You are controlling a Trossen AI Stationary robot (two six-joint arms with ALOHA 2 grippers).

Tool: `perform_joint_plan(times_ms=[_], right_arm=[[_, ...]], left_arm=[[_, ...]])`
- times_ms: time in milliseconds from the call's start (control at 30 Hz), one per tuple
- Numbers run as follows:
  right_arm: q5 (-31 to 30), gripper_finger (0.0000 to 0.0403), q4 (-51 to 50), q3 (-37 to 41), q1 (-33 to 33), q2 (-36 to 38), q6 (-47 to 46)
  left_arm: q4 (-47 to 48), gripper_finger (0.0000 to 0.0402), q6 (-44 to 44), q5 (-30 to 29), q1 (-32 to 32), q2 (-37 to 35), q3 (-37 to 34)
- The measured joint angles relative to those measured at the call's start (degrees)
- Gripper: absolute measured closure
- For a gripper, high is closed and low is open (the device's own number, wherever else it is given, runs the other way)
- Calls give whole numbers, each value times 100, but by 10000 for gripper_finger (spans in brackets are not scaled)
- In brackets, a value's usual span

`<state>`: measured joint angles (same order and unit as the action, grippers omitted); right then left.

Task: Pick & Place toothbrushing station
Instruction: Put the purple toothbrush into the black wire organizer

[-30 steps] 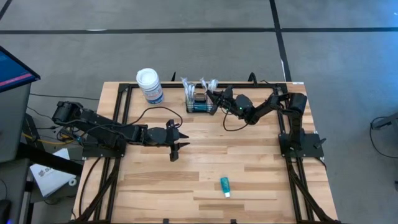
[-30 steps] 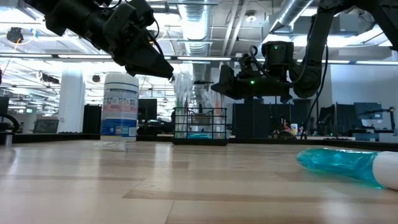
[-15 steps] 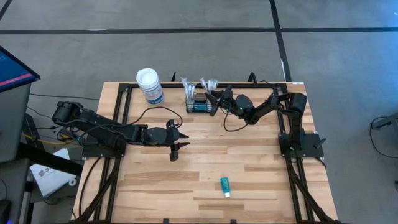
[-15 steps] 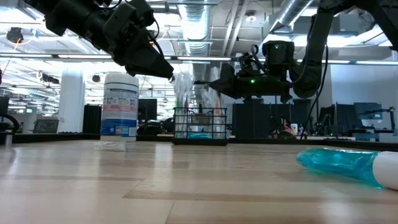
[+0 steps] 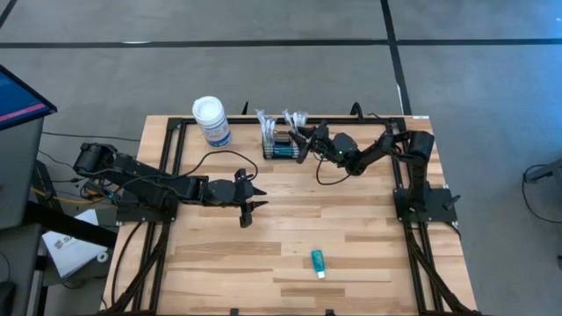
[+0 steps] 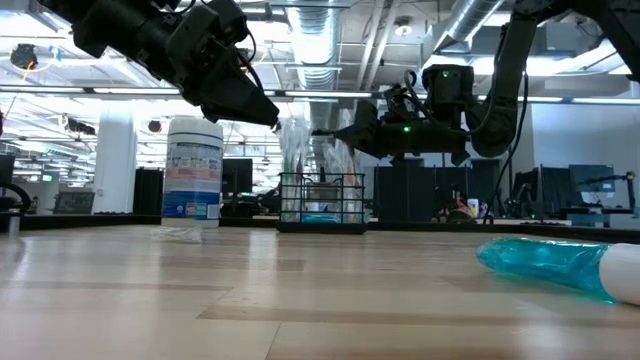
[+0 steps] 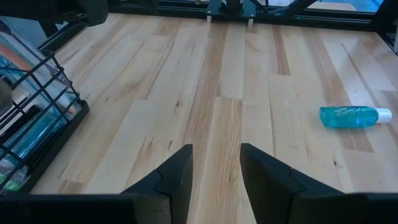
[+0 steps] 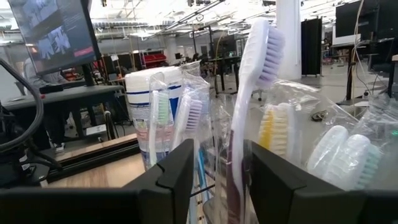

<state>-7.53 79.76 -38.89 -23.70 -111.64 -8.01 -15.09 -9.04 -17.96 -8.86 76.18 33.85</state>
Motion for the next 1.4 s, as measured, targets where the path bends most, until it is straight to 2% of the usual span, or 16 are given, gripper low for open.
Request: perform_joint_plan(times_ms=[400,667,1133,1233,1400], right_arm=[[-2,311,266,0,0,5,-2],[-2,390,261,0,6,5,74],[-39,397,424,48,66,178,263],[-294,397,434,228,82,241,329],[-328,399,837,516,81,252,230]], left_arm=[[2,275,-2,3,0,0,0],[4,275,-2,2,0,0,0],[8,275,-4,7,-9,0,0],[7,275,-4,32,-9,0,1],[7,275,-4,35,-7,0,2]])
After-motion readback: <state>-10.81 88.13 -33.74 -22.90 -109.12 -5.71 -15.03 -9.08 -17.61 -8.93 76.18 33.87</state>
